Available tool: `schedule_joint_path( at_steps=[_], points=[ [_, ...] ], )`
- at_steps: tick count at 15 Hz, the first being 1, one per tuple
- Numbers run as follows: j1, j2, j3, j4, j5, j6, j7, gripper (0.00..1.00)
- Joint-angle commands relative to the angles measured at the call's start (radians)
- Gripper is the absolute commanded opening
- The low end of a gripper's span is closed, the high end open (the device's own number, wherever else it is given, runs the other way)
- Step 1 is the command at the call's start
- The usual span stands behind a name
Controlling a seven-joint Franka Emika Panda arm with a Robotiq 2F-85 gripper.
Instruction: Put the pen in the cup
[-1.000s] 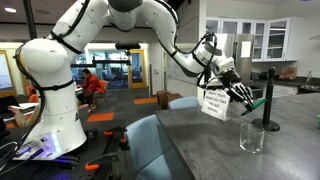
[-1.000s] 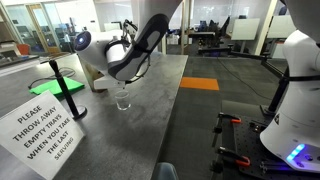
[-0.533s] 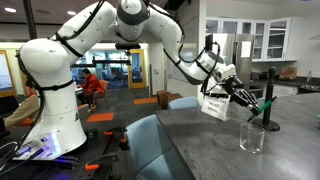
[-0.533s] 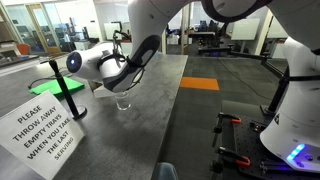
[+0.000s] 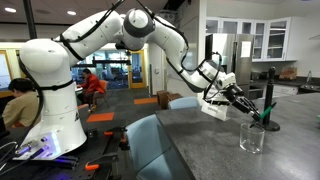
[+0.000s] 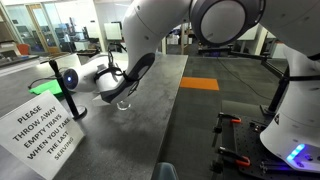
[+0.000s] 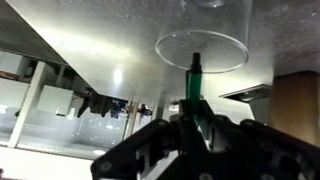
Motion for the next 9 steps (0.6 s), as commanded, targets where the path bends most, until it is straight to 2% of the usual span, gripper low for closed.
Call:
schedule_joint_path(
  at_steps=[1,2,3,4,7,9],
  points=[
    [-0.011,0.044,0.021,0.071,-0.027,-0.063,0.021,0.04],
    [-0.009,0.052,0.022,0.080,-0.028,-0.072,0.022,0.04],
    [-0.010,0.058,0.025,0.088,-0.024,-0.082,0.021,0.39],
    [-0.009,0.061,0.026,0.091,-0.026,-0.086,0.018,0.40],
    [-0.014,0.050,0.037,0.090,-0.021,-0.080,0.009,0.62],
    [-0.048,0.001,0.084,0.064,0.022,-0.039,-0.057,0.77]
  ],
)
